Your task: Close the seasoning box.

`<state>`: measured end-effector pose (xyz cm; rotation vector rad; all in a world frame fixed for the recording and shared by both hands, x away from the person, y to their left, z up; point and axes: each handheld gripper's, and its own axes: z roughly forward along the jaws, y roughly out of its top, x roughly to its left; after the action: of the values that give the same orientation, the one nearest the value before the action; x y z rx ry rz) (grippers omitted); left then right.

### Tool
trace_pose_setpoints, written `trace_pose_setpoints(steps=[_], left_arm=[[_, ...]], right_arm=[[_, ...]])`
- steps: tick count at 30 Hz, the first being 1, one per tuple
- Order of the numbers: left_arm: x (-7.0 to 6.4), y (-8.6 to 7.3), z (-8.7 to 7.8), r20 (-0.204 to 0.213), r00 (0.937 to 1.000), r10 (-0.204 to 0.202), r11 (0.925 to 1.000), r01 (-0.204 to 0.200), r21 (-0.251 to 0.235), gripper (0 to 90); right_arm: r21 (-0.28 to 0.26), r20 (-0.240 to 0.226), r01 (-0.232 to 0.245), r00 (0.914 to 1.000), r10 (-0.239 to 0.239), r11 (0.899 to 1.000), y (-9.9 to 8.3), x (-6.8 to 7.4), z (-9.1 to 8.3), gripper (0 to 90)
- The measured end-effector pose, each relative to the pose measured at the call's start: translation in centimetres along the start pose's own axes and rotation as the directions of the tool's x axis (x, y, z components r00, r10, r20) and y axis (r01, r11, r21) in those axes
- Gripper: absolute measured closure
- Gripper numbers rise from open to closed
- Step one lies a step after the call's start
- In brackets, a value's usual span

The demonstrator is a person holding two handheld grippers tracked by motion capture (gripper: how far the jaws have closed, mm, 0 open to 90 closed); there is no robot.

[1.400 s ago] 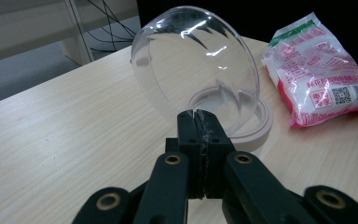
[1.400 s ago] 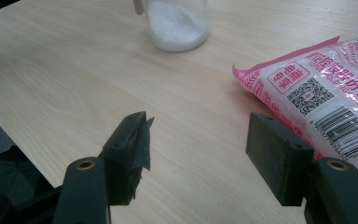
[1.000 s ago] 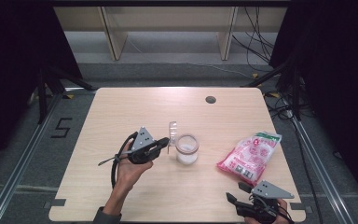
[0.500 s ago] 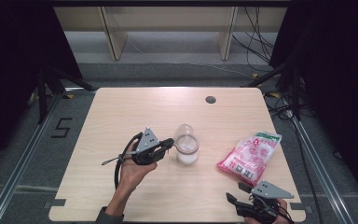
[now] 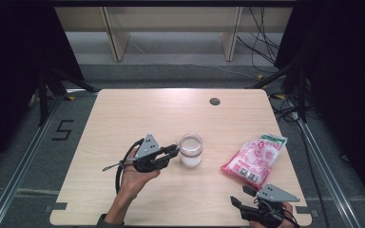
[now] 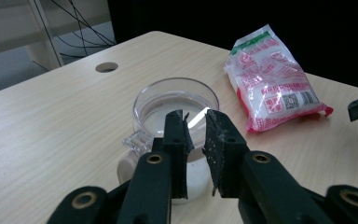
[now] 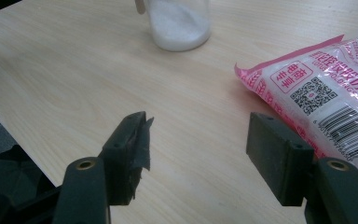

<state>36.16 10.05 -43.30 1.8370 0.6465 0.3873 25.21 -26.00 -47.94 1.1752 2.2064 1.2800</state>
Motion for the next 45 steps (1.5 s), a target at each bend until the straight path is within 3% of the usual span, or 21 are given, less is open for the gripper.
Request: trace_pose_setpoints(steps=[2,4,7,8,10,12,15,18,19,20,21,24,26,27,29,33,35,36,38,43,45], left_arm=[[-0.1,-0.3,-0.2,0.016,0.9999,0.005,1.0,-0.005,0.004,73.9],[-0.4,-0.9,-0.3,0.049,0.9978,-0.044,0.999,0.045,-0.003,71.3],[-0.8,-1.4,-0.3,0.073,0.9973,-0.013,0.9999,0.012,0.005,68.2],[-1.0,-1.7,-0.4,0.062,0.9977,-0.027,0.9996,0.027,0.011,66.8],[-1.2,-2.1,-0.3,0.076,0.9967,-0.026,0.9996,0.025,0.017,64.3],[-1.3,-2.3,-0.3,0.07,0.9975,-0.011,0.9995,0.009,0.029,62.3],[-1.3,-2.6,-0.2,0.076,0.9971,-0.004,0.9995,0.002,0.031,58.1],[-1.5,-2.7,-0.4,0.069,0.9973,-0.024,0.9993,0.022,0.032,53.2],[-1.6,-2.8,-0.4,0.072,0.9965,-0.042,0.9988,0.04,0.027,51.7],[-1.7,-2.8,-0.5,0.069,0.997,-0.036,0.9991,0.034,0.026,49.9],[-1.7,-2.9,-0.6,0.061,0.9975,-0.035,0.999,0.033,0.031,48.1],[-1.9,-3.1,-0.7,0.056,0.9981,-0.025,0.9992,0.024,0.031,43.8],[-2.1,-3.2,-0.7,0.049,0.9985,-0.024,0.9993,0.023,0.029,40.1],[-2.1,-3.3,-0.8,0.05,0.9986,-0.02,0.9992,0.018,0.036,39.5],[-2.4,-3.5,-0.9,0.038,0.9981,-0.049,0.9981,0.047,0.041,36.9],[-2.9,-4.0,-1.0,0.028,0.9983,-0.051,0.9978,0.049,0.043,33.9],[-3.1,-4.4,-1.2,0.015,0.9982,-0.057,0.9971,0.057,0.051,33.3],[-3.3,-4.6,-1.2,0.02,0.9976,-0.066,0.9968,0.065,0.048,32.8],[-3.4,-4.9,-1.3,0.011,0.9982,-0.059,0.9967,0.058,0.057,32.4],[-3.6,-5.4,-1.5,0.008,0.9977,-0.067,0.996,0.067,0.06,30.9],[-3.7,-5.6,-1.5,0.003,0.998,-0.064,0.9959,0.063,0.064,30.4]], right_arm=[[0.002,0.0,0.002,1.0,-0.002,1.0,0.0,0.0,0.0,39.1],[0.001,-0.009,-0.003,1.0,0.003,1.0,0.0,0.0,0.0,39.1],[0.002,-0.006,-0.001,1.0,0.001,1.0,0.0,0.0,0.0,38.8],[0.006,-0.015,-0.034,0.9993,0.035,0.999,-0.1,0.2,0.0,38.8],[0.01,-0.015,-0.006,0.9999,0.006,1.0,0.0,-0.1,0.0,38.7],[0.014,-0.017,-0.027,0.9995,0.027,1.0,0.0,0.1,0.0,38.6],[0.003,-0.022,-0.015,0.9996,0.015,1.0,0.0,0.0,0.1,38.5],[0.009,-0.007,0.009,0.9999,-0.009,1.0,-0.1,-0.2,0.1,38.3],[0.017,-0.019,-0.022,0.9996,0.023,1.0,-0.1,0.0,0.1,38.3],[0.001,-0.007,0.007,0.9999,-0.007,1.0,-0.1,-0.2,0.2,38.3],[0.009,-0.018,-0.03,0.9994,0.03,1.0,-0.1,0.1,0.2,38.1],[0.021,-0.025,-0.03,0.9992,0.031,0.999,-0.1,0.1,0.2,38.0],[0.012,-0.028,-0.002,0.9996,0.002,1.0,-0.1,-0.1,0.3,38.0],[0.021,-0.033,-0.018,0.9993,0.019,1.0,-0.1,0.1,0.3,38.0],[0.016,-0.045,0.001,0.999,-0.001,1.0,-0.1,0.0,0.6,38.0],[0.016,-0.047,0.002,0.9989,-0.002,1.0,-0.1,0.1,0.5,37.9],[0.021,-0.043,-0.007,0.999,0.007,1.0,-0.1,0.2,0.4,37.9],[0.034,-0.05,-0.041,0.9978,0.043,0.999,-0.2,0.4,0.3,37.9],[0.011,-0.035,0.006,0.9994,-0.006,1.0,-0.2,0.0,0.4,37.9],[0.023,-0.049,-0.019,0.9986,0.02,1.0,-0.3,0.1,0.3,37.9],[0.022,-0.049,0.024,0.9986,-0.023,0.999,-0.2,0.0,0.4,37.9]])
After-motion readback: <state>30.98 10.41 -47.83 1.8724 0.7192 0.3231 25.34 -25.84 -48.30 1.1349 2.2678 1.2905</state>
